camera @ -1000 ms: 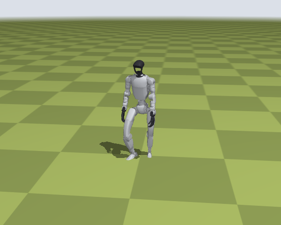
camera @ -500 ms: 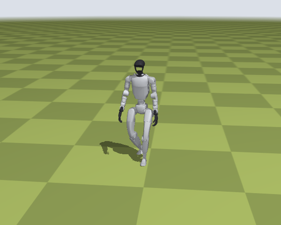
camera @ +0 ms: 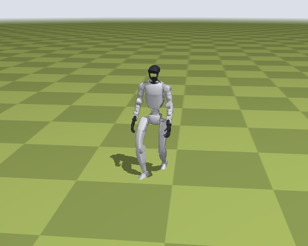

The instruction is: Walk

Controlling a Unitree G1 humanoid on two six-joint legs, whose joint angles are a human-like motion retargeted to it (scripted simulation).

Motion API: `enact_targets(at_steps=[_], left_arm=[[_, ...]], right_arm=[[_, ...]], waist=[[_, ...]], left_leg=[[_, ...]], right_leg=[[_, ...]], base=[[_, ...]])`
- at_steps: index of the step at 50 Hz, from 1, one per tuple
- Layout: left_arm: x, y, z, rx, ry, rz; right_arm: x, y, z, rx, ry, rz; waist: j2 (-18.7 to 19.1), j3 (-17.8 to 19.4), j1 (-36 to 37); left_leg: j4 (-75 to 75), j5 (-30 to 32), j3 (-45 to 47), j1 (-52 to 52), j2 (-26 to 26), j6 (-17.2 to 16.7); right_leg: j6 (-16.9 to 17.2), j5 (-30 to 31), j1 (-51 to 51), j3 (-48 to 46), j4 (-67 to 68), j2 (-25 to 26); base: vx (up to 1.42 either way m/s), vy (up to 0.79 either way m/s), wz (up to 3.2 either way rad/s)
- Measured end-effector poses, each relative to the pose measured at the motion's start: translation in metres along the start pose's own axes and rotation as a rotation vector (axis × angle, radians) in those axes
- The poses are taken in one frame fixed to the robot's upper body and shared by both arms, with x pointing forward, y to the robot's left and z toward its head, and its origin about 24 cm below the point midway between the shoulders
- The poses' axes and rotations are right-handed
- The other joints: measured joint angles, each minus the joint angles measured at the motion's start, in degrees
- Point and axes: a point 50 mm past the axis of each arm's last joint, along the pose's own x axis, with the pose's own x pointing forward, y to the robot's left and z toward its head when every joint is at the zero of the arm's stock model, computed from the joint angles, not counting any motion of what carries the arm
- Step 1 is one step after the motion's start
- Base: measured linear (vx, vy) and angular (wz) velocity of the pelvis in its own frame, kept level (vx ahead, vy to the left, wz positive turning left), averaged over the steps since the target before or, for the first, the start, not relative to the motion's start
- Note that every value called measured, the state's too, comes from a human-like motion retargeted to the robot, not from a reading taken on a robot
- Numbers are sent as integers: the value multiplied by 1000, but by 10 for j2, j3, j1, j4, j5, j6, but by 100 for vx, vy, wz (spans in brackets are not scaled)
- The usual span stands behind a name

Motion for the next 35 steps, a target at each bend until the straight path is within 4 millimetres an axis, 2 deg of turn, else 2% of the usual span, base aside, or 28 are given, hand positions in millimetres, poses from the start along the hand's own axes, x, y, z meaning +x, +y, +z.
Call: enact_targets(at_steps=[3, 5, 7, 9, 11, 13, 15, 18, 20, 21, 23, 25, 28, 30, 32, 35], left_arm=[[-3, -3, -8, -23, 21, 1], [-9, -10, -27, -31, 95, -19], [-18, -18, -52, -30, 207, -47], [-29, -24, -79, -23, 328, -82], [-44, -27, -106, -14, 440, -117], [-60, -30, -129, -9, 531, -145], [-72, -31, -144, -12, 593, -160], [-80, -29, -154, -29, 630, -149], [-79, -27, -153, -38, 624, -131], [-75, -25, -149, -36, 607, -119], [-66, -22, -137, -34, 560, -91], [-50, -18, -115, -44, 477, -54], [-28, -16, -77, -73, 315, -13], [-19, -14, -55, -79, 211, 0], [-15, -11, -40, -79, 128, 3], [-14, -10, -28, -72, 55, -5]], right_arm=[[-2, -3, -12, 30, 39, -27], [-2, -6, -12, 44, 35, -50], [-1, -9, -3, 54, 4, -68], [1, -12, 11, 62, -47, -73], [2, -13, 25, 69, -98, -65], [2, -15, 36, 67, -137, -53], [3, -18, 46, 66, -164, -45], [3, -20, 54, 75, -180, -40], [4, -19, 58, 75, -182, -41], [4, -17, 59, 70, -181, -41], [5, -11, 59, 56, -169, -39], [6, -4, 60, 33, -156, -30], [6, 3, 51, 3, -124, -19], [5, 5, 39, 14, -91, -23], [4, 5, 26, 49, -60, -38], [1, 2, 11, 111, -26, -68]], waist=[[21, 0, 11], [30, 4, 21], [28, 8, 33], [17, 14, 47], [1, 17, 59], [-20, 13, 66], [-44, 8, 68], [-68, 8, 66], [-80, 12, 61], [-84, 15, 57], [-87, 19, 48], [-78, 23, 38], [-47, 18, 23], [-24, 8, 16], [2, -2, 18], [35, -4, 23]], left_leg=[[184, 68, -12, -56, 42, -29], [303, 86, -5, -111, 81, -19], [356, 38, 6, -169, 112, 13], [317, -16, 15, -210, 114, 32], [204, -33, 25, -229, 89, 31], [60, -2, 34, -231, 44, 21], [-77, 57, 36, -213, -11, 14], [-102, 79, 26, -192, -70, 41], [-73, 50, 19, -176, -99, 71], [-59, 23, 16, -164, -109, 86], [-36, -20, 10, -135, -121, 103], [-33, -54, 2, -98, -116, 103], [-45, -62, 1, -51, -80, 81], [-29, -34, -5, -37, -53, 53], [26, 15, -16, -45, -22, 18], [178, 81, -24, -83, 33, -13]], right_leg=[[-31, -16, 23, 11, 38, 38], [-55, -62, 50, 14, 74, 50], [-69, -116, 89, 22, 94, 52], [-67, -147, 141, 33, 93, 46], [-55, -153, 193, 41, 90, 28], [-34, -126, 224, 44, 109, -3], [-16, -85, 228, 46, 168, -50], [-11, -8, 197, 61, 321, -112], [-23, 27, 161, 72, 424, -154], [-33, 16, 137, 77, 459, -172], [-54, -31, 88, 80, 499, -195], [-67, -91, 36, 69, 479, -191], [-60, -113, -16, 27, 335, -143], [-39, -75, -32, 9, 211, -95], [-18, -6, -25, 4, 103, -38], [-8, 66, 9, 11, 25, 29]], base=[[103, -4, -19], [110, -4, -12], [114, -4, -12], [118, -1, -14], [120, 2, -10], [117, 4, 0], [113, 5, -1], [110, 7, -15], [109, 10, -23], [107, 10, -22], [107, 8, -22], [107, 4, -31], [108, 0, -27], [106, -4, -23], [103, -4, -37], [104, -4, -19]])
